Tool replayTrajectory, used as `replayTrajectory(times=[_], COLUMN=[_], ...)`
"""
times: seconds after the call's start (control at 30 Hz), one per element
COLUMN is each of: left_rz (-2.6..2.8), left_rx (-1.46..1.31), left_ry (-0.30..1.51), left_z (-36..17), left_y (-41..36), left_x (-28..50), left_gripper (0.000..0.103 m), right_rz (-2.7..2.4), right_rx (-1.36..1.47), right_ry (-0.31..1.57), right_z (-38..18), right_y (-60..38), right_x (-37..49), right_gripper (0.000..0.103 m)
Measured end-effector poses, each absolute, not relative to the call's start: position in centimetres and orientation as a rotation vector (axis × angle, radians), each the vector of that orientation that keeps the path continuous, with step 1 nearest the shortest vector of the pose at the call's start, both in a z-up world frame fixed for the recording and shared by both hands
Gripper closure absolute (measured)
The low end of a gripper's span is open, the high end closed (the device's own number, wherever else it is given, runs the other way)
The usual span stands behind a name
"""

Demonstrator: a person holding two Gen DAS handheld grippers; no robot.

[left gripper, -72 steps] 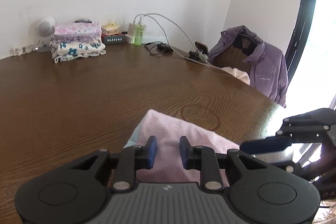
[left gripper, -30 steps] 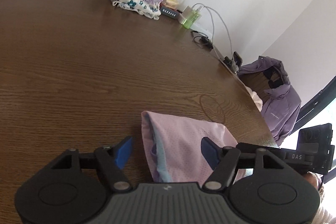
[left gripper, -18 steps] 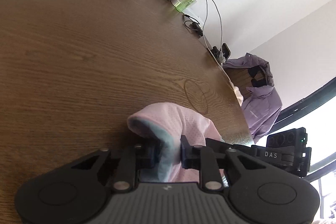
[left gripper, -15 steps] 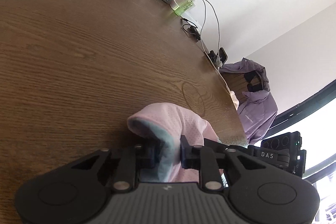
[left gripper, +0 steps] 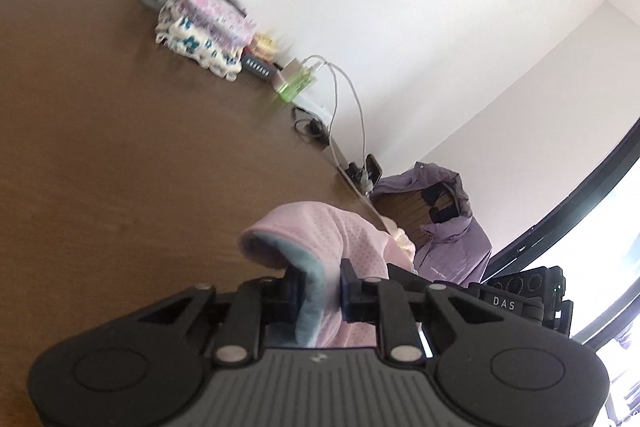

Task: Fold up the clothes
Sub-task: 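Carry the pink bundle with both grippers toward the clothes stack by the wall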

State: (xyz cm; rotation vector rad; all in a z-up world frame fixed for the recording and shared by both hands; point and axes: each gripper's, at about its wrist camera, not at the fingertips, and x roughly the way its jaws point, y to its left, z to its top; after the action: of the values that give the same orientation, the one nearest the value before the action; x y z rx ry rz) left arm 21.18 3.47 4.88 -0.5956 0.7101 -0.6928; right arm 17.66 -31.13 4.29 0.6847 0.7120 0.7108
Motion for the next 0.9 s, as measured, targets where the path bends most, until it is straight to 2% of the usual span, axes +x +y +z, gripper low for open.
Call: replayTrajectory(times=[0.23,0.47,0.67,0.9], left_rz=[-0.645,-0.543,-0.483,-0.403], left_rx=[-0.498,-0.469,-0.503,-0.515], left_ry=[0.570,0.549,0.593,0.658], left_z=[12.7,16.5,14.9,9.2], left_y=[2.9,2.7,3.2,3.5], left_x=[29.1,43.8,55.9,64.5], left_gripper=[0.086,0.086,0.086,0.085], right_rz=[0.737,0.698,0.614,0.582], right_rx=[0.556,0.605,0.626,0.717], right_ry=[0.606,0.605,0.633,0.691], right_z=[13.0,18.1,16.8,10.1], right_y=[-29.8,-27.3,-25.1,-25.1], right_x=[25.4,42.1,55.7,65.6], right_gripper=[0.092,0.092,0.092,0.092])
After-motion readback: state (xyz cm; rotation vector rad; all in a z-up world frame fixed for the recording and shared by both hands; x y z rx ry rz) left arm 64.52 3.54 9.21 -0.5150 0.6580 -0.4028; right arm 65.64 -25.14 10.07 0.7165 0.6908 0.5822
